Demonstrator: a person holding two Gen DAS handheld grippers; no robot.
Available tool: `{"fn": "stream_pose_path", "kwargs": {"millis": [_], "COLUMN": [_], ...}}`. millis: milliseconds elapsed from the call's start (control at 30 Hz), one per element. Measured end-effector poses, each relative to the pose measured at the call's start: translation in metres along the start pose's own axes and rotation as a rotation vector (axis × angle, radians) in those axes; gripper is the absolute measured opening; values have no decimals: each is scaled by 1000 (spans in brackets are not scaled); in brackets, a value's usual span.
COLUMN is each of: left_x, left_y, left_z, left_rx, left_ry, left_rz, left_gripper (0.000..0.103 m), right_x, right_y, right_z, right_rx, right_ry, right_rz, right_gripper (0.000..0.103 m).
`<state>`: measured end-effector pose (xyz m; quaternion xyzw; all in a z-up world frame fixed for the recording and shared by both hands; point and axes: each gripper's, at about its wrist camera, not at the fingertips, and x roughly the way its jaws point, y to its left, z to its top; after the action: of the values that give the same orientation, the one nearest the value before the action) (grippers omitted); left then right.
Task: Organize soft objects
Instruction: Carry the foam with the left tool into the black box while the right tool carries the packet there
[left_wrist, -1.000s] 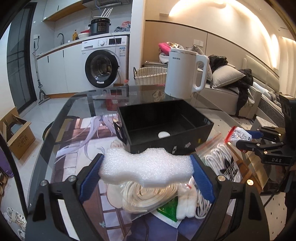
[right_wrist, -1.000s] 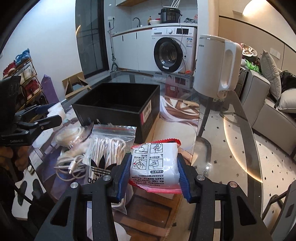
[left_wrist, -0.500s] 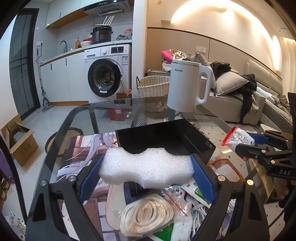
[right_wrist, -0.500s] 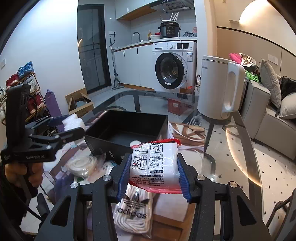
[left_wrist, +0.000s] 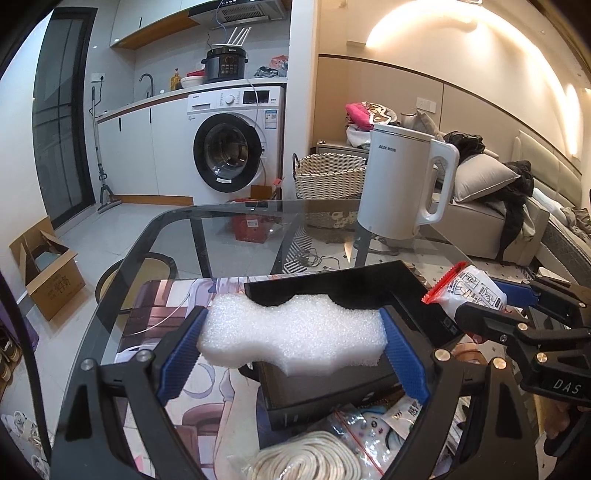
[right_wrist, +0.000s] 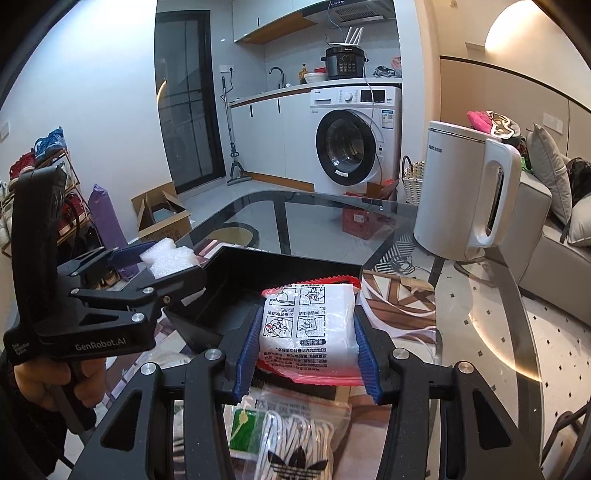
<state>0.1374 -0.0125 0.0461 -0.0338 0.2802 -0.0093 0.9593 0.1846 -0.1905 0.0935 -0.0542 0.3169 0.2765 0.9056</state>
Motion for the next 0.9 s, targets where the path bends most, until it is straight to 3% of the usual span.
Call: {"fn": "stream_pose_path", "kwargs": {"millis": [433,667,733,900], "left_x": [33,36,35,30], "left_y": [5,0,1,-2], "left_z": [3,-2,-3,-7], "left_rx": [-29,-8,-11,0], "left_ry": [32,44,51,48], "left_rz": [17,15,14,38], "left_gripper": [90,92,102,103], "right_x": [41,40,35,21], "right_y": [-2,0,-3,-7], "right_z": [12,11,10,6], "right_rx": [11,-17,-14,-8], "right_ry": [12,-12,-15,-33], "right_rz": [11,4,-4,-9], "right_gripper": [48,64,66,80]}}
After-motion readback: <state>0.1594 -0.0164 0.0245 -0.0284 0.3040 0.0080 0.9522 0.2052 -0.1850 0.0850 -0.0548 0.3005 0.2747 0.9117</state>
